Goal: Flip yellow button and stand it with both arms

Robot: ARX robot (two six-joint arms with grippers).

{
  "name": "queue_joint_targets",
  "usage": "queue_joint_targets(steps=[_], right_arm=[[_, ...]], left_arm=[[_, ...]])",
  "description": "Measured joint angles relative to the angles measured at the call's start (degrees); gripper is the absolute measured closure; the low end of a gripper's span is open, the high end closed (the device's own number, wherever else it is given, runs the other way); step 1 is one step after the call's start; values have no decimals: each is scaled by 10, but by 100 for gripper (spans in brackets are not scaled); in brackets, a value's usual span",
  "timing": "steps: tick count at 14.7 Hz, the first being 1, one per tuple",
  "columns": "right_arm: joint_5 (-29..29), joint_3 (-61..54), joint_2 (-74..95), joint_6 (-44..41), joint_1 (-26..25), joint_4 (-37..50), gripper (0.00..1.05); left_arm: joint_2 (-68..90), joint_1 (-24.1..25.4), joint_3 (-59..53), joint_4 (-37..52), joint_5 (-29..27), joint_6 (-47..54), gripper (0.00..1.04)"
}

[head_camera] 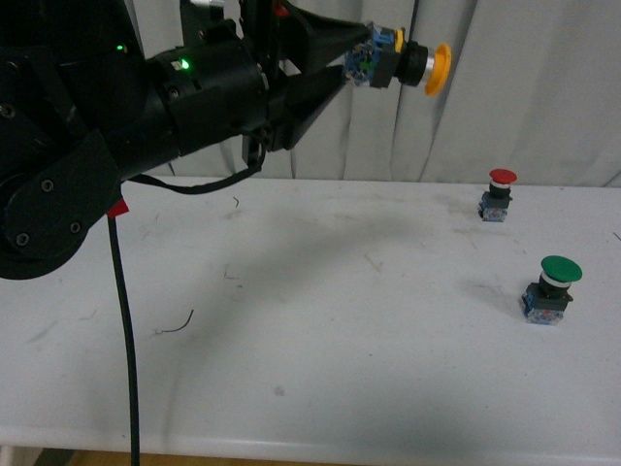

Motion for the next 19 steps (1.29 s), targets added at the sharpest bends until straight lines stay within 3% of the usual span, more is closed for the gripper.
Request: queue_joint_targets(steps=[3, 4, 5, 6, 7, 8, 10, 14, 19], right_arm=[[0, 0, 0, 0, 0, 0, 6], [-40, -2, 13, 16, -13, 41, 6], [-188, -6, 109, 79, -78, 251, 6], [-299, -3, 221, 149, -96, 380, 6], [-366, 0, 315, 199, -88, 497, 6], [-390, 8, 410, 244, -86, 611, 6], [-375, 106, 598, 314, -86, 746, 6], [-321, 275, 933, 489, -85, 736, 6], [-245, 376, 1070, 736, 6, 737, 6]], left_arm=[[5, 1, -1, 5, 8, 4, 75], [5, 1, -2, 2, 12, 7, 75], [5, 1, -3, -5, 14, 12, 75], [4, 1, -3, -9, 16, 18, 75], [4, 0, -3, -14, 17, 20, 75], [4, 0, -3, -19, 16, 24, 75], [2, -1, -2, -22, 16, 30, 75], [2, -1, 5, -31, 16, 34, 75], [1, 0, 9, -34, 16, 34, 75]])
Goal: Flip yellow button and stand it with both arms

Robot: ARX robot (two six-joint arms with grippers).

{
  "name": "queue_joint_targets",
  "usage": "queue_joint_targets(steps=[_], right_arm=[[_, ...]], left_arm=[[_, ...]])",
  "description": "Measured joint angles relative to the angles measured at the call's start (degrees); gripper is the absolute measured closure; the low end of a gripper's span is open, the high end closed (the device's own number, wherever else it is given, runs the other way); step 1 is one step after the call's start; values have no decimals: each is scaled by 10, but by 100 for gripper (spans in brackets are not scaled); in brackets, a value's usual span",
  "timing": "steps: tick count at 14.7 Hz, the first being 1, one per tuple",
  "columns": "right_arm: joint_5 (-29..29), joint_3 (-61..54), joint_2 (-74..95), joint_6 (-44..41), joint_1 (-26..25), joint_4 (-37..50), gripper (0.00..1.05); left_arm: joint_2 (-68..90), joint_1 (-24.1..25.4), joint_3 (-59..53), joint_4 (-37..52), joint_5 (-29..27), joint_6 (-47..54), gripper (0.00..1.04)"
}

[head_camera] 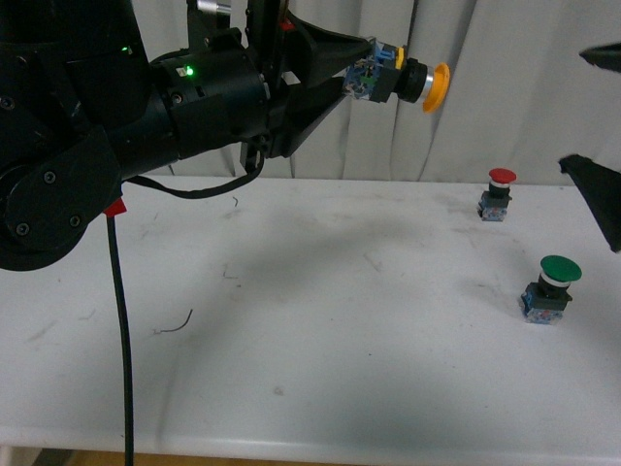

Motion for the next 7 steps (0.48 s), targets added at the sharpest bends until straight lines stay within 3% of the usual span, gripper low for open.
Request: queue_joint_targets(steps=[3, 7], right_arm=[[27, 63, 33, 61, 51, 2, 6], [53, 133, 84, 73, 93, 1, 6]], left_arm=[[0, 1, 1, 3, 0, 0, 75], [0, 2, 3, 9, 0, -1, 75]])
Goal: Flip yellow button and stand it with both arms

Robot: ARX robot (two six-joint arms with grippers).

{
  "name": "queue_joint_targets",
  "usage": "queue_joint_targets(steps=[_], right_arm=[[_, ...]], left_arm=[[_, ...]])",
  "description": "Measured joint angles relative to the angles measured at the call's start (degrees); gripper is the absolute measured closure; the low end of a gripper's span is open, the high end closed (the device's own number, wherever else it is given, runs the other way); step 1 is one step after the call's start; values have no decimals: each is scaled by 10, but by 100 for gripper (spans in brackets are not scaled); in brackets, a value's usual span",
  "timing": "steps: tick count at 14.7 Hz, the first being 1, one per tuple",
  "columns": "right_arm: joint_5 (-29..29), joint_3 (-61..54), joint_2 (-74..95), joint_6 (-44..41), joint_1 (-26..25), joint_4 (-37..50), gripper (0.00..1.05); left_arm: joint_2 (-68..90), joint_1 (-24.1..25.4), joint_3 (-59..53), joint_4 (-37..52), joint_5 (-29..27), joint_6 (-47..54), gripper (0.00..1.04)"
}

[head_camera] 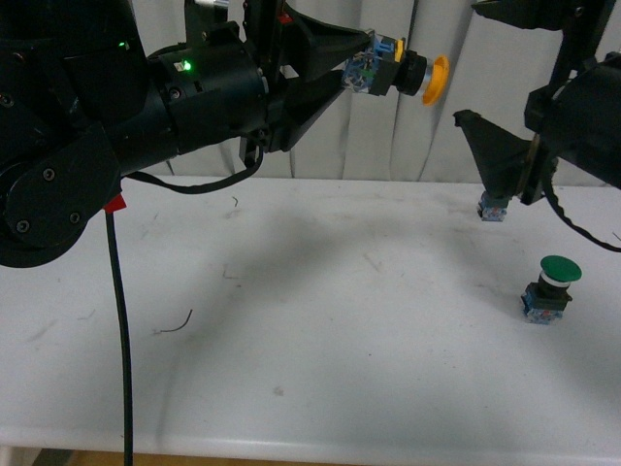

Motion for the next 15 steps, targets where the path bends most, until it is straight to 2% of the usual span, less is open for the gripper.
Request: queue_joint_targets(steps=[6, 10, 11, 12, 13, 15], right_arm=[[21, 25, 45, 4, 51, 1, 6], [21, 30, 46, 4, 54, 0, 6], [21, 30, 46, 5, 55, 0, 12], [21, 30, 46, 5, 55, 2, 23], [21, 32, 46, 6, 55, 6, 41], [21, 34, 45, 7, 56, 7, 64]], left_arm=[[0, 7, 0, 7, 2, -2, 75], [0, 10, 0, 7, 4, -2, 75], [0, 10, 0, 7, 4, -2, 75], [0, 10, 0, 5, 4, -2, 75], [0, 11, 0, 3, 4, -2, 75], [4, 13, 0, 2, 4, -2, 75]])
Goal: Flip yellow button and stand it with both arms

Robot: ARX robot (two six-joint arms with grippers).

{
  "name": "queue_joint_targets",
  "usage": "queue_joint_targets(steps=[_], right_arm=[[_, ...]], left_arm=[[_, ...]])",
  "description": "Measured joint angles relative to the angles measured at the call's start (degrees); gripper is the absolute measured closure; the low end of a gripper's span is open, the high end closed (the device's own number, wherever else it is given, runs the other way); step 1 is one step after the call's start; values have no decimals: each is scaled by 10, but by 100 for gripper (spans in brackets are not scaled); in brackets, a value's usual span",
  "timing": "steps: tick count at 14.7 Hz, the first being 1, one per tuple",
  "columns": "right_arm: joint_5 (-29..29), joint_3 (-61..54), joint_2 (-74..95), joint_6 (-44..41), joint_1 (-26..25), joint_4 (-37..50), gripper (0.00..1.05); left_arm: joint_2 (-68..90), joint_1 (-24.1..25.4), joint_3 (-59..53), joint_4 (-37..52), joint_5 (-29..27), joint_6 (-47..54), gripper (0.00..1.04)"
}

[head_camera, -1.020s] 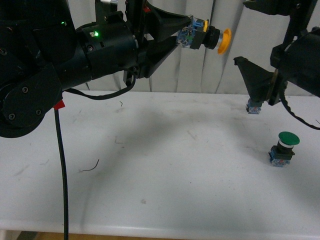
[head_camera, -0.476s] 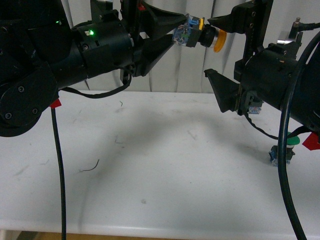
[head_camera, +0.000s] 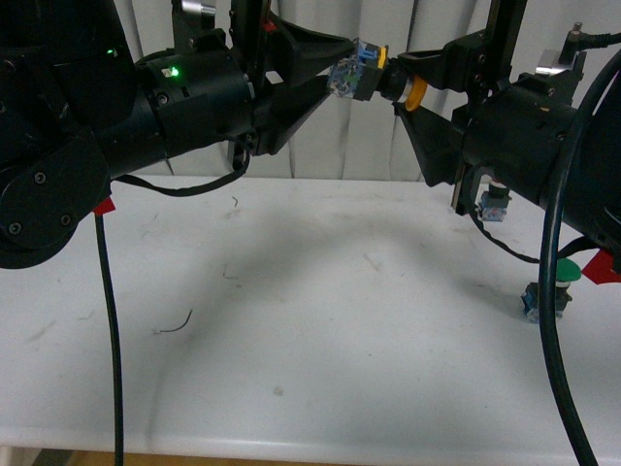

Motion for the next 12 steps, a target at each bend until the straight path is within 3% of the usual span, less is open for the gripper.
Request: queue_joint_targets(steps=[7, 12], right_arm=[[4, 1, 0, 3, 6, 0, 68], [5, 2, 0, 3, 6, -8, 68]], left_arm=[[0, 4, 0, 5, 3, -2, 75], [0, 11, 0, 24, 4, -20, 14]])
